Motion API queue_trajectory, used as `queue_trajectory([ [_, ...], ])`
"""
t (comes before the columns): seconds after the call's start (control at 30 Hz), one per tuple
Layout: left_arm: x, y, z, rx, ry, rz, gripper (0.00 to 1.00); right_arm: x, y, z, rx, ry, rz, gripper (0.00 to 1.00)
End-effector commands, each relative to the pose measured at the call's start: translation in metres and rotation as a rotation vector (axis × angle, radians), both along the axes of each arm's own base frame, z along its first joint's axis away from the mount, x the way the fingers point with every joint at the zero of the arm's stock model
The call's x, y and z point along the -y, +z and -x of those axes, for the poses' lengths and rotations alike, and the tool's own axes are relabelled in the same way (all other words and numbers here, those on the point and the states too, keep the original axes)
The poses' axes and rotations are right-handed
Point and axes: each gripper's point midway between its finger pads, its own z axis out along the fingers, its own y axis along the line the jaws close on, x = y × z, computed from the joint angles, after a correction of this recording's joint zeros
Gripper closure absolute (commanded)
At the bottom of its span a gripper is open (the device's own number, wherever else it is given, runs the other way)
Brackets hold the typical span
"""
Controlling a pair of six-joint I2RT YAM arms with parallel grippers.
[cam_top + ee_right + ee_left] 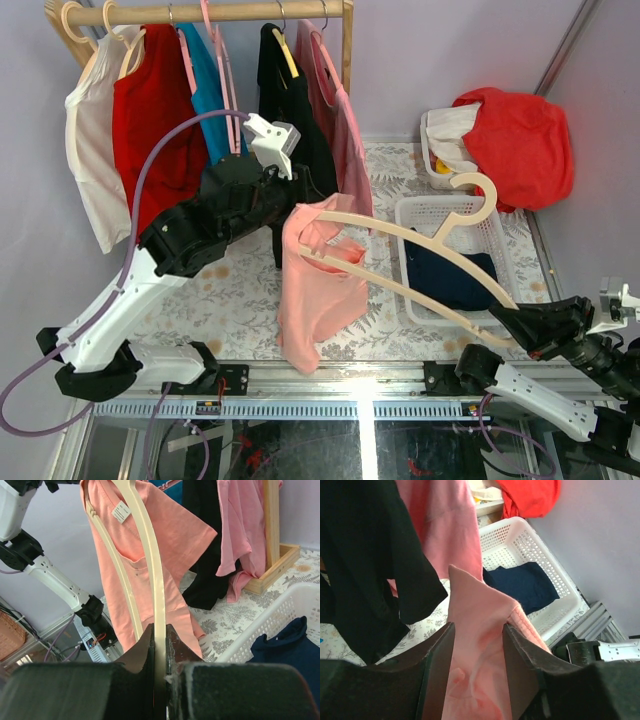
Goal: Place the t-shirt on the hanger
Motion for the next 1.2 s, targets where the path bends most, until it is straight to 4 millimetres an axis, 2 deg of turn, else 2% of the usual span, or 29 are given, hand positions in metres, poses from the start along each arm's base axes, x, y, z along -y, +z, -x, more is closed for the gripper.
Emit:
queue_trajectory([
  [0.0, -0.005, 0.022, -0.001, 0.049, 0.027, 0.041, 0.54, 0.009, -0.006, -0.020, -0.011, -0.123, -0.004, 1.00],
  [0.13, -0.002, 0.032, 0.007, 0.076, -0.025, 0.069, 0.49, 0.001, 0.001, -0.023, 0.018, -0.117, -0.021, 1.00],
  [0.23, -0.014, 0.034, 0.003, 0.090, 0.034, 0.058, 0.47, 0.002, 0.003, -0.029, 0.024, -0.147, -0.020, 1.00],
  [0.37, -0.030, 0.013, -0.009, 0.070, 0.144, 0.008, 0.50, -0.010, -0.008, -0.032, -0.008, -0.130, 0.029, 1.00],
  [0.5, -0.029, -0.019, -0.021, 0.040, 0.205, -0.018, 0.54, -0.025, -0.021, -0.033, -0.034, -0.087, 0.054, 1.00],
  [0.67, -0.037, -0.048, -0.038, 0.033, 0.314, -0.068, 0.56, -0.030, -0.025, -0.036, -0.070, -0.091, 0.078, 1.00],
  [0.97, -0.088, -0.078, -0.054, 0.057, 0.586, -0.188, 0.55, -0.054, -0.043, -0.051, -0.192, -0.114, 0.124, 1.00],
  [1.17, -0.102, -0.092, -0.058, 0.052, 0.669, -0.232, 0.55, -0.054, -0.048, -0.056, -0.219, -0.145, 0.136, 1.00],
])
